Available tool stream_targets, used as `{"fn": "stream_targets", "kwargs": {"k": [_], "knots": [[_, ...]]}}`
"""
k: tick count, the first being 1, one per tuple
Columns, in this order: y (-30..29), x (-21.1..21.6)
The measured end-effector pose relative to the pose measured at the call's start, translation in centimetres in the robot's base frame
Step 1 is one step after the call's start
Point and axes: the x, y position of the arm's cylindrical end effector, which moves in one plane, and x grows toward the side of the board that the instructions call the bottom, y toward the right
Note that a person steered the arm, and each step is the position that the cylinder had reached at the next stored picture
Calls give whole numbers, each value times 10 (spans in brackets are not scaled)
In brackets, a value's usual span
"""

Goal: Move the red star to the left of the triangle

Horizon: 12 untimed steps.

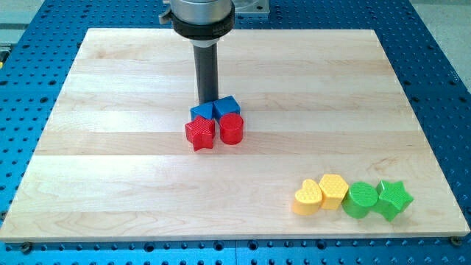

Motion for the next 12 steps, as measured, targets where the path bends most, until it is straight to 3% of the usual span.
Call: {"fn": "stream_targets", "kwargs": {"k": [1,2,3,4,5,6,7,9,11,12], "knots": [[-48,8],[-82,68],[-46,109],[1,121],[45,116],[26,75],[-17,49],[-111,45],[-80,124],[-125,139]]}}
